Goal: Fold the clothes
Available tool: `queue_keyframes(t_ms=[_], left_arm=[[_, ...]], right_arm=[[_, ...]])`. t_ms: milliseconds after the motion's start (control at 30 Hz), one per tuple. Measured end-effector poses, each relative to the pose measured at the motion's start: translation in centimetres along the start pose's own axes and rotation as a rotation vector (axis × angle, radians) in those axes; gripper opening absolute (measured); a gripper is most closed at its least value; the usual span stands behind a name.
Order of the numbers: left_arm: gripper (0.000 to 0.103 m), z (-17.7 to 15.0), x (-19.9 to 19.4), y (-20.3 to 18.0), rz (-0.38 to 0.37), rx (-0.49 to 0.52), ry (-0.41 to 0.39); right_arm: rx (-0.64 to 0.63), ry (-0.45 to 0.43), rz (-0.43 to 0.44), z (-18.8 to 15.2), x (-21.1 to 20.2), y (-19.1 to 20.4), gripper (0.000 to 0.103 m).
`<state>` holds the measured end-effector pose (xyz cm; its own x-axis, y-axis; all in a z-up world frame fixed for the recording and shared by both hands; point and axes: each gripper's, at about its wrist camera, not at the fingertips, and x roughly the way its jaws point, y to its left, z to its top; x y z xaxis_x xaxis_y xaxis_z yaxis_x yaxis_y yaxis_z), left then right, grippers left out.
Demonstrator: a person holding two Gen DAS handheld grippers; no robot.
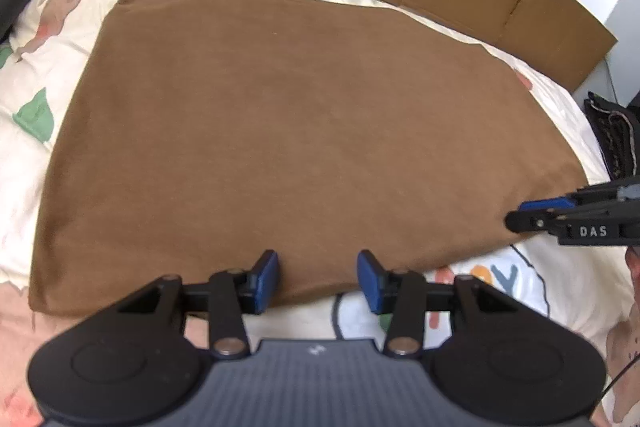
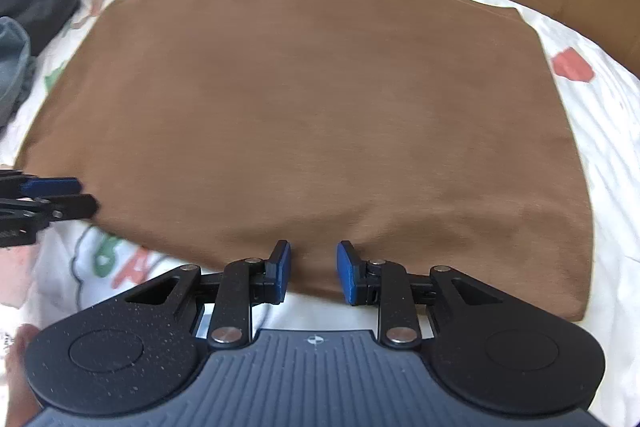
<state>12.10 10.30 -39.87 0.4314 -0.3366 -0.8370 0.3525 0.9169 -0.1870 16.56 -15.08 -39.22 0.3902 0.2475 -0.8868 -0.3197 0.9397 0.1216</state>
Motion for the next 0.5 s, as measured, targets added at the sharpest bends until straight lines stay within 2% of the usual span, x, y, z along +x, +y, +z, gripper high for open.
queue_keyframes(t_ms=[400, 500], left_arm=[[0.045, 0.5, 0.6, -2.6, -0.052, 0.066, -0.018], [0.038, 0.7, 1.0, -2.9, -0.065, 0.092, -0.014]], right_arm=[[-0.111, -0.007, 0.091, 0.3, 0.8, 4.8, 0.03], [-0.127, -0.014, 0.115, 0.3, 0.9, 5.7, 0.03]])
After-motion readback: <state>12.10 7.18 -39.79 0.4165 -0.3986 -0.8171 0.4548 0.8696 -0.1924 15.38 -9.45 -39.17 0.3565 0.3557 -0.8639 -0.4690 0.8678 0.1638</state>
